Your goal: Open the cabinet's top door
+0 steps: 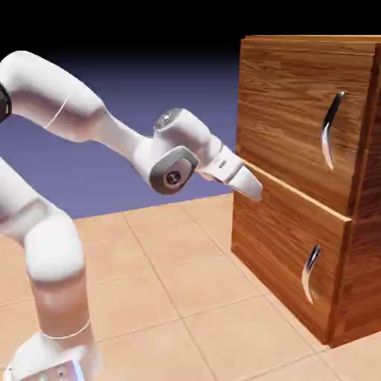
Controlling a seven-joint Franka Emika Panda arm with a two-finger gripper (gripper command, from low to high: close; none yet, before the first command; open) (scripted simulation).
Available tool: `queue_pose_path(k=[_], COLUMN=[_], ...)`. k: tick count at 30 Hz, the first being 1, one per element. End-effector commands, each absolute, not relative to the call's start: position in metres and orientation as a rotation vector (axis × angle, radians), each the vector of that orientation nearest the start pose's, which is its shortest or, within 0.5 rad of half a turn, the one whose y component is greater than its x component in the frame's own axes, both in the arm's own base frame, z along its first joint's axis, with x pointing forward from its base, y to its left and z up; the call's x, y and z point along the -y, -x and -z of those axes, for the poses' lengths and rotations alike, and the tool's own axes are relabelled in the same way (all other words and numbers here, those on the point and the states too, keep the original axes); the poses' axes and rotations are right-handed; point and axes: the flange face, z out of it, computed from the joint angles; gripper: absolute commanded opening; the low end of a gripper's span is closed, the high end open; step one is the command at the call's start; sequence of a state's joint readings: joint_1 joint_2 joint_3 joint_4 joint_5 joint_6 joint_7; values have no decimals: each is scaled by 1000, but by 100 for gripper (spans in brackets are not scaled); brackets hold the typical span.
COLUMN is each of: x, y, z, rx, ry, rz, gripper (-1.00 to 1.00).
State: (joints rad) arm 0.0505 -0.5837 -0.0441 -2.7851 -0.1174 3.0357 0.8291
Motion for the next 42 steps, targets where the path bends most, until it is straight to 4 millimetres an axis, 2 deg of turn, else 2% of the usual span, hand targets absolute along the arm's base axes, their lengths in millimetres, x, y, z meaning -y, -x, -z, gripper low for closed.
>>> queue_pose_path(k=[1, 12, 22, 32, 42], x=[-13, -27, -22, -2, 33], y=[-392, -390, -383, -378, -382], z=[-481, -541, -579, -599, -602], rx=[-910, -817, -761, -725, -706], ry=[2453, 2343, 2222, 2090, 1961], rz=[1099, 1267, 1408, 1529, 1624], gripper=[0, 0, 0, 0, 0])
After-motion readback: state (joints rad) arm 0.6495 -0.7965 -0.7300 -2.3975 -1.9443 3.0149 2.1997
